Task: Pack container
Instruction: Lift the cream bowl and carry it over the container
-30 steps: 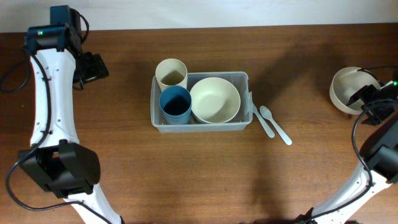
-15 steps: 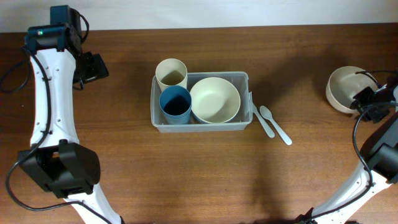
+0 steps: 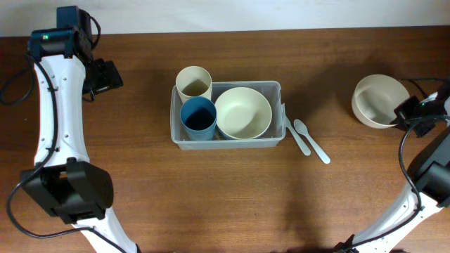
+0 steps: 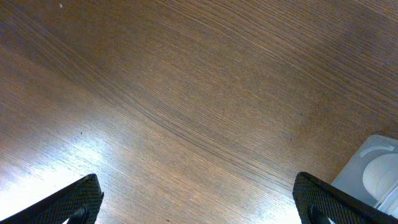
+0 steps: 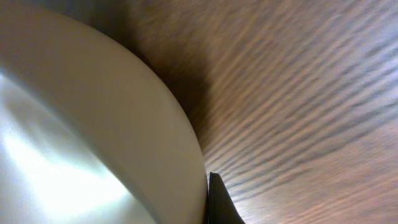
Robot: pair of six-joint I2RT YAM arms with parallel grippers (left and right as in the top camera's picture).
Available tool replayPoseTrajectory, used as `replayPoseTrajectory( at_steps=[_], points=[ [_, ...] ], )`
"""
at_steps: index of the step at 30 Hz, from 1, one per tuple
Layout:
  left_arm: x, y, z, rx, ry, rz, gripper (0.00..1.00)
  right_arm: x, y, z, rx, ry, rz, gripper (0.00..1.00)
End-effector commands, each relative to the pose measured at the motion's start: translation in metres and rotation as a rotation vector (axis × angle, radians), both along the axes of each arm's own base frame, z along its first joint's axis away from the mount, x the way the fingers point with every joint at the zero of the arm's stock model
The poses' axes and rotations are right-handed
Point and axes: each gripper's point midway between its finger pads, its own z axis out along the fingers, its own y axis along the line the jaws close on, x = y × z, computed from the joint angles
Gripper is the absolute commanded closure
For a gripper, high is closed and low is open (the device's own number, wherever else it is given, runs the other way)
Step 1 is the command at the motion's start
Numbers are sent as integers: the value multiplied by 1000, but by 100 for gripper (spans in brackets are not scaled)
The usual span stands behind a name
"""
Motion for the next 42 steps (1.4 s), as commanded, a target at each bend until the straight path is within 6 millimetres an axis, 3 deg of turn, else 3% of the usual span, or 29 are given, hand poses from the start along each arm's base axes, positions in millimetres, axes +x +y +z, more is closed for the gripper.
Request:
replayPoseTrajectory(
  at_steps=[1, 6, 13, 20, 23, 31, 37, 42],
  points=[
    [1, 1, -4, -7, 5, 16, 0, 12, 16, 9, 106, -90, 24, 96],
    [1, 1, -4, -7, 5, 16, 0, 32, 32, 32, 197, -235, 105, 96],
    [1, 1, -4, -7, 5, 16, 0, 57, 82, 100, 449, -578, 299, 96],
    [1, 1, -4, -7, 5, 16, 0, 64, 136, 139, 488, -622, 490, 96],
    [1, 1, -4, -7, 5, 16, 0, 70, 176, 154, 485, -599, 597, 96],
    [1, 1, -4, -7, 5, 16, 0, 70, 263, 153, 443, -469, 802, 96],
    [1, 1, -4, -7, 5, 16, 0, 59, 295, 122, 272, -254, 887, 96],
    [1, 1, -4, -7, 4, 16, 0, 52, 315, 109, 174, -162, 944, 96]
  ],
)
